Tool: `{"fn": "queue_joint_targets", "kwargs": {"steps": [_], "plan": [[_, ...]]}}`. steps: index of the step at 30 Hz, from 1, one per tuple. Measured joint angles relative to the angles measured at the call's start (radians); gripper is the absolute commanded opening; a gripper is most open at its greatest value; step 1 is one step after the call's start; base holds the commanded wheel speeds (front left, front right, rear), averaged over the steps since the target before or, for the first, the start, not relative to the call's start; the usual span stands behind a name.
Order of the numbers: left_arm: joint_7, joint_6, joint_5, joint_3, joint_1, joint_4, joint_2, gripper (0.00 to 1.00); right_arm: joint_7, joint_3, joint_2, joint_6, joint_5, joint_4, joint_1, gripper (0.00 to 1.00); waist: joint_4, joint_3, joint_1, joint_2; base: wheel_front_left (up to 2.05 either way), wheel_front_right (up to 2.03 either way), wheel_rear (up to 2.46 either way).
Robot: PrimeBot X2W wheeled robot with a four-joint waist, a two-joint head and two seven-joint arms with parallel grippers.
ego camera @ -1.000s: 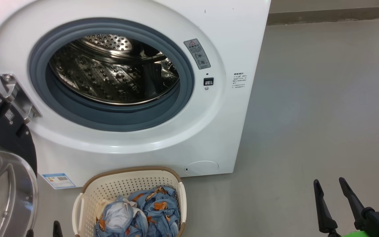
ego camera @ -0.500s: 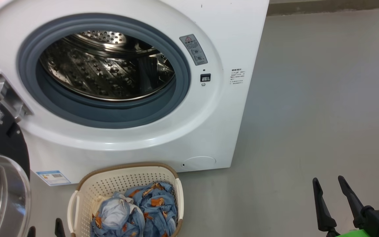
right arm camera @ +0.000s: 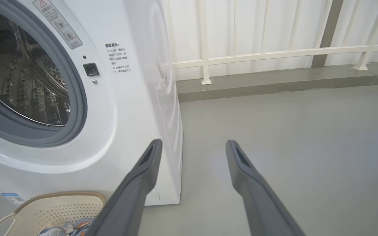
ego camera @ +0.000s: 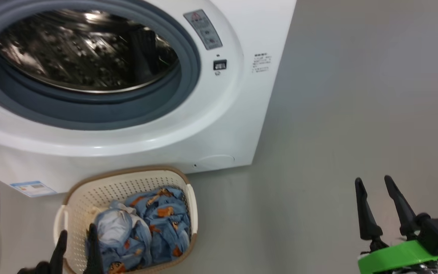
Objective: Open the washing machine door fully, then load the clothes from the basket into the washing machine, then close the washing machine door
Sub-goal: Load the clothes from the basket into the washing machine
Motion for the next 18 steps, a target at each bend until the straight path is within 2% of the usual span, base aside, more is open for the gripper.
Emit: {"fn": "queue_joint_targets", "kwargs": {"steps": [8,14,18], "plan": [[0.044,0.014,-0.045,-0.001,-0.206,0.201,0.003,1.00,0.000,0.028,-0.001,0.000,0.053,0.006,-0.075,1.00,-0.050,0.124,0.0000,0.0000,0.00,0.00,0.00],[0.116,0.050,-0.043,0.013,-0.338,0.379,0.049,1.00,0.000,0.048,-0.001,0.000,0.071,0.007,-0.131,1.00,-0.089,0.217,0.0000,0.0000,0.00,0.00,0.00],[0.131,0.053,-0.045,0.028,-0.410,0.482,0.070,1.00,0.000,0.050,-0.001,0.000,0.072,0.008,-0.153,1.00,-0.113,0.270,0.0000,0.0000,0.00,0.00,0.00]]}}
